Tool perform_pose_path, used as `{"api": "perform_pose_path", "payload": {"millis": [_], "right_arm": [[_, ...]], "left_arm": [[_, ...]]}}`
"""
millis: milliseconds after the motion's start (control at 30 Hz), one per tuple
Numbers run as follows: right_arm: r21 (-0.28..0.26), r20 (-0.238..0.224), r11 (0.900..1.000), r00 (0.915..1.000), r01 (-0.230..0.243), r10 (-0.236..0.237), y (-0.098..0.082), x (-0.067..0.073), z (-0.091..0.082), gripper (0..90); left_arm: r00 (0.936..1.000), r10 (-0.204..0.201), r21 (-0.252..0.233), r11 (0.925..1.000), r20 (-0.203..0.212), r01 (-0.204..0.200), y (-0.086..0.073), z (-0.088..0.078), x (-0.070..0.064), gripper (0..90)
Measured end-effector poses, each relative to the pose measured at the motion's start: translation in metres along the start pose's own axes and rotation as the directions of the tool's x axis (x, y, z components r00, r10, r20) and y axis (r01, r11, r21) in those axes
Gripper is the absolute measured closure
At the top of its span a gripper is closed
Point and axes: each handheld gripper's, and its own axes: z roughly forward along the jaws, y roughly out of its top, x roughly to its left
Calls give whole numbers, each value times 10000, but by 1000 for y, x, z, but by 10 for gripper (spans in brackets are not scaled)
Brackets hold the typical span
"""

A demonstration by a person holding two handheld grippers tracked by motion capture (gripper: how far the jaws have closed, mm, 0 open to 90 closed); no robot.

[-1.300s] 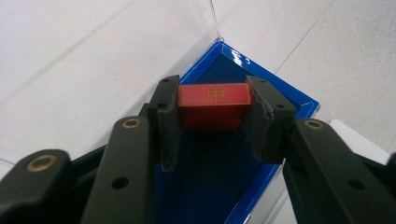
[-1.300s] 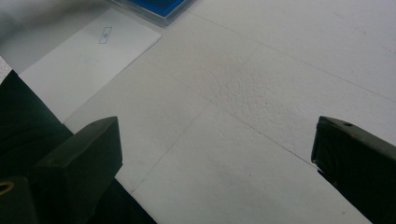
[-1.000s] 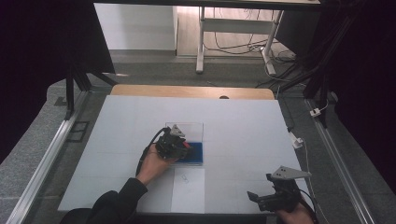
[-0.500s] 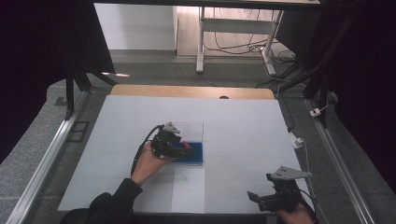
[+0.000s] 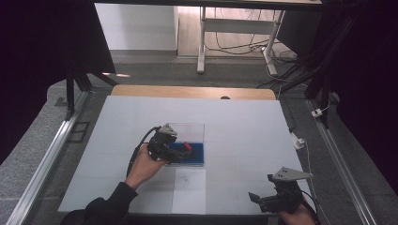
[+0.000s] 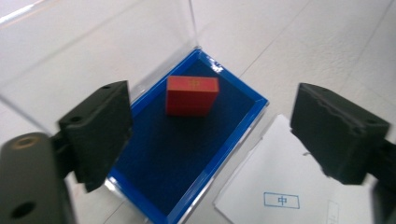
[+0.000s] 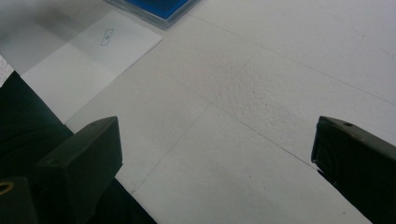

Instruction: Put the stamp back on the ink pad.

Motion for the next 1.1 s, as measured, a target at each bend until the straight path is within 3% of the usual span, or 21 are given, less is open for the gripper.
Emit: {"api": "perform_pose_path", "payload": {"millis": [200,267,567,700,867,1100], "right_arm": [[6,-5,10000,10000,-3,3,0,0,0,17],[9,-5,10000,10000,-3,3,0,0,0,17],[47,-3,10000,10000,-39,39,0,0,0,17],[68,4,10000,10000,-28,28,0,0,1,17],[82,11,10000,10000,-34,34,0,0,1,17],[96,-8,9999,10000,-29,29,1,0,1,17]], "left_arm": [[9989,-203,-128,9997,414,209,-2,-9,0,2],[9980,-179,-165,9997,611,189,-3,-13,1,0],[9970,-558,-504,9970,538,586,-16,-34,3,0],[9917,-574,-601,9961,1153,647,-25,-41,7,2],[9880,-486,-524,9970,1464,568,-34,-53,5,0],[9892,-465,-646,9963,1393,560,-48,-73,2,0]]}}
